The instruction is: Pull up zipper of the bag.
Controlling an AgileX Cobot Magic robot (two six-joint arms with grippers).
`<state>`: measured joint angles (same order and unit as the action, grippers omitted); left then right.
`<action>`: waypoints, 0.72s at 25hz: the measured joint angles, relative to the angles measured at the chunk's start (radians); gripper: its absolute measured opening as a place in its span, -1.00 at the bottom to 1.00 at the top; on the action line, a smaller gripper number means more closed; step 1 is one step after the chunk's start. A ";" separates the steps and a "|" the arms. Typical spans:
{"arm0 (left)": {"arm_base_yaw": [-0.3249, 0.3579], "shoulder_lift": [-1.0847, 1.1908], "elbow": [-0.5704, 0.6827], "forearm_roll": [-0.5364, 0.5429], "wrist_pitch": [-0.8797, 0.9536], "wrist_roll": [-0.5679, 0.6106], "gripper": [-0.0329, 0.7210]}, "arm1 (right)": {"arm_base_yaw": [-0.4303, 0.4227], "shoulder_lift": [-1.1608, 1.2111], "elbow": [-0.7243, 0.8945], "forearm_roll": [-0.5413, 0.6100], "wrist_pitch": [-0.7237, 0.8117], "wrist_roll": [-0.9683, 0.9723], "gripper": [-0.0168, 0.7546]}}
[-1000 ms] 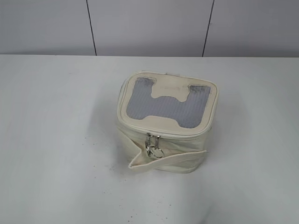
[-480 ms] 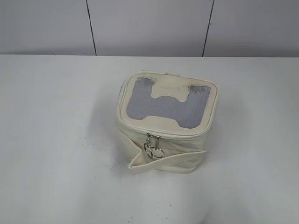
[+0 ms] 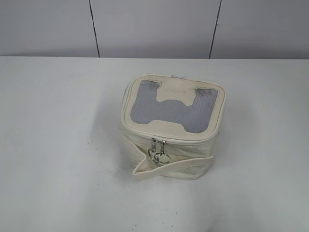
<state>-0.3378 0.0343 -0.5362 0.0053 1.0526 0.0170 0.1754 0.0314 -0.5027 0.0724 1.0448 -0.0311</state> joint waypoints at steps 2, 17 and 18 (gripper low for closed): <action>0.000 0.000 0.000 0.000 0.000 0.000 0.01 | 0.000 0.000 0.000 0.000 0.000 0.000 0.38; 0.286 -0.040 0.000 0.000 0.000 0.000 -0.05 | -0.195 -0.004 0.000 0.000 0.000 0.000 0.38; 0.297 -0.040 0.000 0.007 0.000 0.000 -0.05 | -0.195 -0.012 0.000 0.000 0.000 0.000 0.38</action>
<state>-0.0408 -0.0057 -0.5362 0.0121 1.0523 0.0170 -0.0197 0.0192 -0.5027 0.0727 1.0448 -0.0311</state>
